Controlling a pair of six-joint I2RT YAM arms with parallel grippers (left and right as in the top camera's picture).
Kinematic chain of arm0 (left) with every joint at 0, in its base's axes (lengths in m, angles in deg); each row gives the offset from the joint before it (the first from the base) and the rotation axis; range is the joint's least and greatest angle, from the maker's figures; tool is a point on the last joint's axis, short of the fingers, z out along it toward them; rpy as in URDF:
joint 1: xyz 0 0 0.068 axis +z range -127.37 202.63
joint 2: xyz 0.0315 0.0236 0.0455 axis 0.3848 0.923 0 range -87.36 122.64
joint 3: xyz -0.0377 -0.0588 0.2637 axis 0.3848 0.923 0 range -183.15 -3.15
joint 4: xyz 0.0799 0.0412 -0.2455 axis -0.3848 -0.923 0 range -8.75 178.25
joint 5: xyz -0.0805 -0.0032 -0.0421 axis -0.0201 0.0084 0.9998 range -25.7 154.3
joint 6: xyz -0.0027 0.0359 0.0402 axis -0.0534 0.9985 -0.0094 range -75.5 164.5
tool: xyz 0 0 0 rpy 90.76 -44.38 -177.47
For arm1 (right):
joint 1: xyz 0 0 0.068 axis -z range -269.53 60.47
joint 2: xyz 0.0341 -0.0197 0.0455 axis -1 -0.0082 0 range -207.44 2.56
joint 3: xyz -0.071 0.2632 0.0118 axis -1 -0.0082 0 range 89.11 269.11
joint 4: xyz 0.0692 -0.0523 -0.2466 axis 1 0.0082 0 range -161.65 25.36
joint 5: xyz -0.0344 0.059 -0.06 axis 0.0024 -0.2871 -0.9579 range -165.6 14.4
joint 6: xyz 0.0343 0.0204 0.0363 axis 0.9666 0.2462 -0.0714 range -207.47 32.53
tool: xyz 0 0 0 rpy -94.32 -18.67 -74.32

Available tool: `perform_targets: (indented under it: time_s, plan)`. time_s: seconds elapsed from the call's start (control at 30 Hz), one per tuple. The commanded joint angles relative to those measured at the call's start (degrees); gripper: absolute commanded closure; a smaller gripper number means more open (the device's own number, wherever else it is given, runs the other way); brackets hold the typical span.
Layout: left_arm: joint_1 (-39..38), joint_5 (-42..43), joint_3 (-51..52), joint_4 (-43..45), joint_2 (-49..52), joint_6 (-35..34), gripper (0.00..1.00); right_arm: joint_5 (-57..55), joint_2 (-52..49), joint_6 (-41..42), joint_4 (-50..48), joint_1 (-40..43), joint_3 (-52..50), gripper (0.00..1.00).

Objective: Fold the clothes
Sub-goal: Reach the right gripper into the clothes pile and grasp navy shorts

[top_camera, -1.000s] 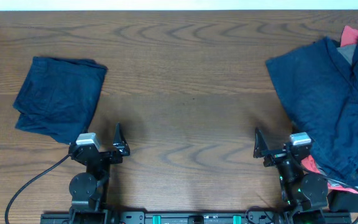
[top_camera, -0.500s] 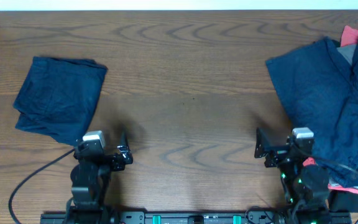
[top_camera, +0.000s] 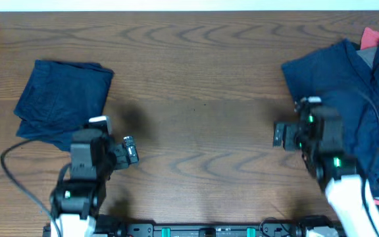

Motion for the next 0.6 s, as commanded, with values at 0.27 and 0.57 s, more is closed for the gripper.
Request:
perform_targets:
  time_s: [0.27,0.57]
  plan:
    - [0.3,9.6,-3.5,-1.9,6.8,-0.1,0.02,-6.5,-18.1,-4.4,-2.6,1.4,9.9,0.04]
    - [0.3,9.6,-3.5,-1.4,6.8,-0.1,0.02,-21.8,-31.3,-4.7,-8.6,1.7,9.9,0.13]
